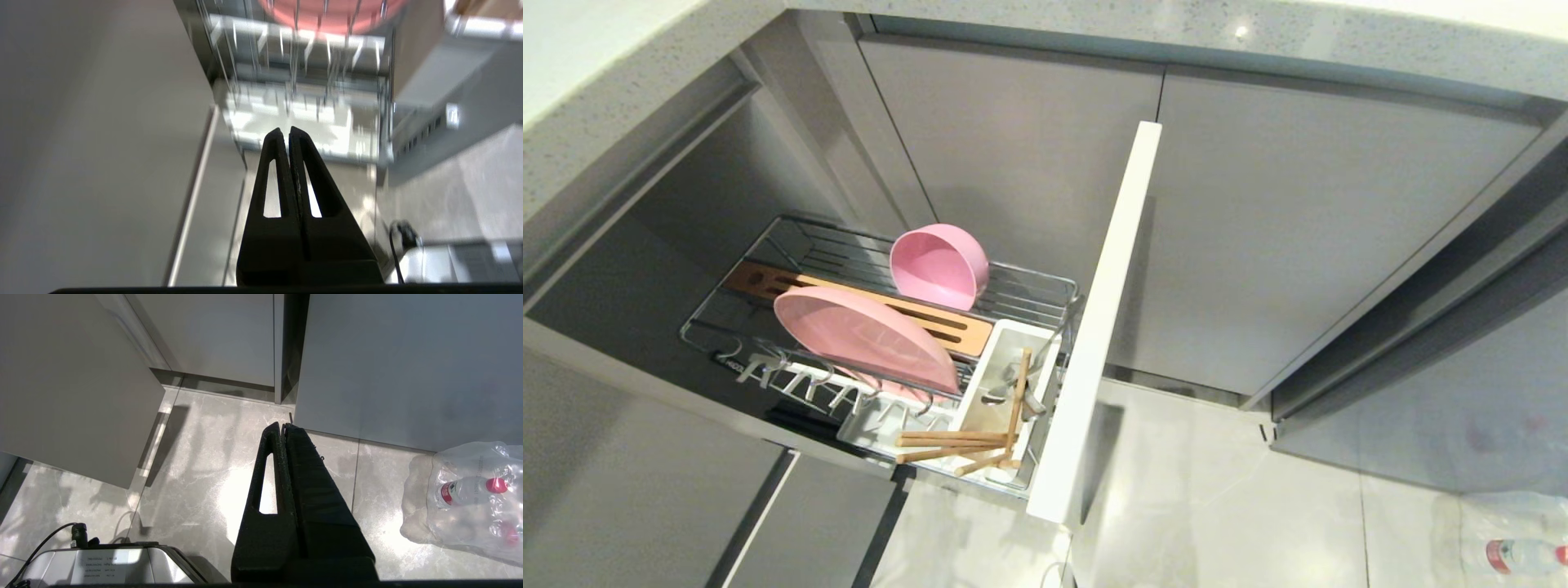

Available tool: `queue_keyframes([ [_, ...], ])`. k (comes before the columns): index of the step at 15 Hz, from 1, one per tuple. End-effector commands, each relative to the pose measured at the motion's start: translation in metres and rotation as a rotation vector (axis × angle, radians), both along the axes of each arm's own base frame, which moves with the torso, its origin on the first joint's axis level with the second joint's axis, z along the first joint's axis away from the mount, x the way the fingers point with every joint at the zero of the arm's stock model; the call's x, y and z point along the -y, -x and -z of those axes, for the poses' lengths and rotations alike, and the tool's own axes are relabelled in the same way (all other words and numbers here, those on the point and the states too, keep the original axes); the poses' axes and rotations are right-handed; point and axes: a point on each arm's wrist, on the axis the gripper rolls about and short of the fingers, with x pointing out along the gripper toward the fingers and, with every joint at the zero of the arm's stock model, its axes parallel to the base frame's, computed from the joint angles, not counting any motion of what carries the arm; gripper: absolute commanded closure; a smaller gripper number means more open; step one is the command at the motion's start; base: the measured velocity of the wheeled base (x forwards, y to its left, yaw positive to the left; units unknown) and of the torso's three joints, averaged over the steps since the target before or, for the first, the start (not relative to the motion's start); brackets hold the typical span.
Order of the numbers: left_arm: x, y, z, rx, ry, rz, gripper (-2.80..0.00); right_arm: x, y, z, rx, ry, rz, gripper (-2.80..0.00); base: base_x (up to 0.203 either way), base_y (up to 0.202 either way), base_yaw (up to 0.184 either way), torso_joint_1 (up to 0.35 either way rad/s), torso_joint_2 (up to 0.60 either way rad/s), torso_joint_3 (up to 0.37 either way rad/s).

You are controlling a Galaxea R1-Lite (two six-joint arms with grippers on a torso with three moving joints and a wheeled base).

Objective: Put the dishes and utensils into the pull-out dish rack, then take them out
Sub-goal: Take the plate out of the cupboard

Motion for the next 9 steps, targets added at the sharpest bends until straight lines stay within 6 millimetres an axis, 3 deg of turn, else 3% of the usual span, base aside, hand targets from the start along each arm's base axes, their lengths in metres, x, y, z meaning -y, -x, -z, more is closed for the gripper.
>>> queue_keyframes([
  [1,0.0,0.003,-0.013,0.074,-0.004,-0.001,0.0,0.0,0.0,0.001,-0.003,0.0,0.0,0.0,0.0,0.0,0.0,0.0,0.0,0.0],
  [3,0.0,0.013,-0.039,0.196,-0.008,0.0,0.0,0.0,0.0,0.0,-0.002,0.0,0.0,0.0,0.0,0.0,0.0,0.0,0.0,0.0],
  [6,0.001,0.043,-0.091,0.38,-0.018,0.033,0.0,0.0,0.0,0.0,-0.002,0.0,0.0,0.0,0.0,0.0,0.0,0.0,0.0,0.0],
  [9,0.002,0.071,-0.134,0.425,-0.038,0.087,0.0,0.0,0.0,0.0,-0.002,0.0,0.0,0.0,0.0,0.0,0.0,0.0,0.0,0.0],
])
